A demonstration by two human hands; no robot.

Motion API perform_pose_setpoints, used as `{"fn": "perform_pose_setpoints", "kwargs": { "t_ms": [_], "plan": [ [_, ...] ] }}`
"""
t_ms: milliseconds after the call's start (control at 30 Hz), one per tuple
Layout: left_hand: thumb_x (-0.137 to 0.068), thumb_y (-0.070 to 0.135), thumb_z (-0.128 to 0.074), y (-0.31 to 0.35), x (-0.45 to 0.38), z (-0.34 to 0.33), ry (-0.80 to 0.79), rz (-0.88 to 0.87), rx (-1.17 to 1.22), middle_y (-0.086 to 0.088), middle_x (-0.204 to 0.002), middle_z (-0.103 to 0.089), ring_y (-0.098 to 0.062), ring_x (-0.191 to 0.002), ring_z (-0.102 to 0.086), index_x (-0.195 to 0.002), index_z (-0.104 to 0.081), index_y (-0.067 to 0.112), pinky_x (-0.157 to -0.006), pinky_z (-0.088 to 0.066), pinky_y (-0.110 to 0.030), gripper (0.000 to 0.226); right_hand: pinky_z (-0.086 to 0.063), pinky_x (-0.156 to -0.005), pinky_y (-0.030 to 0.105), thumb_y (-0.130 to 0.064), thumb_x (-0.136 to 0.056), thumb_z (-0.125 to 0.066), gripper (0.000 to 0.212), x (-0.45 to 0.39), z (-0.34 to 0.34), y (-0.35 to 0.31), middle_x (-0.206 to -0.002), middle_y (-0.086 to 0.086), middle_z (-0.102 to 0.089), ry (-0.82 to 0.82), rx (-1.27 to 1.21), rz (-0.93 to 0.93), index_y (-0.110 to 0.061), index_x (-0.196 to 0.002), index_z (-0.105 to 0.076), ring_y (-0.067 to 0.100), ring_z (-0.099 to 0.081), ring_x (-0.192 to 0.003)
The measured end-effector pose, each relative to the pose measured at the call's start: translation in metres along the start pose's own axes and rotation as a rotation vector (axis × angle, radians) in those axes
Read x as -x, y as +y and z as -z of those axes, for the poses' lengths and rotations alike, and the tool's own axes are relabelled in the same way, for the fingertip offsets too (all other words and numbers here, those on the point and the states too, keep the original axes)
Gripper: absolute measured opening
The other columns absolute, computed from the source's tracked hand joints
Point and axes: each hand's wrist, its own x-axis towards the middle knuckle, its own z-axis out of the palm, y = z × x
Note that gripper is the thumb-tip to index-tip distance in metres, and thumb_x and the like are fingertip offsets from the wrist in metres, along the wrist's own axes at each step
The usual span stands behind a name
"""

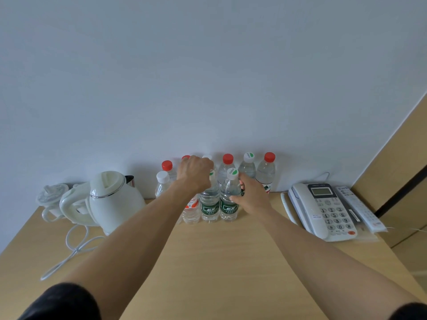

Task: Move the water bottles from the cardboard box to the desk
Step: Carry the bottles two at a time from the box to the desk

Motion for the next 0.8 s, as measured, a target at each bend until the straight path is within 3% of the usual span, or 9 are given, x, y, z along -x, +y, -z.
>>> {"fn": "perform_pose_setpoints", "kwargs": {
  "t_ms": [133,267,433,633,800],
  "plan": [
    [-0.082,0.015,-0.060,0.001,0.000,0.011,-0.020,-0.037,0.022,0.002,-0.108,-0.069,-0.023,-0.108,-0.053,-0.122,-0.065,0.024,-0.094,-0.038,-0.034,0.041,-0.048,-0.085,0.032,-0.010,-0.081,-0.071,0.061,0.002,0.012,-0.004,-0.122,0.001,-0.066,-0.018,0.029,-0.044,-0.022,-0.137,-0.051,0.023,-0.062,-0.113],
    [-0.088,0.025,-0.057,0.012,-0.007,0.032,0.088,-0.041,0.129,0.000,-0.098,-0.070,-0.025,-0.109,-0.054,-0.117,-0.068,0.021,-0.095,-0.037,-0.036,0.032,-0.052,-0.092,0.041,-0.015,-0.089,-0.064,0.056,0.008,0.032,-0.011,-0.120,0.008,-0.065,0.058,0.121,-0.070,-0.021,-0.142,-0.050,0.028,-0.061,-0.112],
    [-0.097,0.038,-0.054,0.051,-0.020,0.054,0.202,-0.165,0.213,-0.003,-0.113,-0.071,-0.027,-0.118,-0.054,-0.134,-0.062,0.022,-0.101,-0.037,-0.039,0.041,-0.052,-0.090,0.041,-0.024,-0.094,-0.059,0.045,0.023,0.066,-0.006,-0.120,0.010,-0.065,0.172,0.227,-0.138,-0.018,-0.138,-0.051,0.030,-0.060,-0.112],
    [-0.100,0.045,-0.049,0.120,-0.018,0.066,0.207,-0.293,0.198,-0.004,-0.119,-0.069,-0.026,-0.118,-0.055,-0.134,-0.062,0.022,-0.102,-0.038,-0.039,0.043,-0.048,-0.097,0.041,-0.032,-0.097,-0.057,0.044,0.055,0.113,0.021,-0.129,0.010,-0.059,0.267,0.235,-0.274,-0.020,-0.140,-0.049,0.028,-0.055,-0.121],
    [-0.101,0.044,-0.045,0.199,-0.005,0.074,0.174,-0.420,0.148,-0.005,-0.126,-0.066,-0.027,-0.121,-0.054,-0.136,-0.059,0.021,-0.103,-0.037,-0.040,0.044,-0.047,-0.083,0.036,-0.034,-0.098,-0.054,0.044,0.101,0.160,0.055,-0.124,0.009,-0.058,0.337,0.234,-0.350,-0.022,-0.140,-0.048,0.029,-0.056,-0.115]
  ]
}}
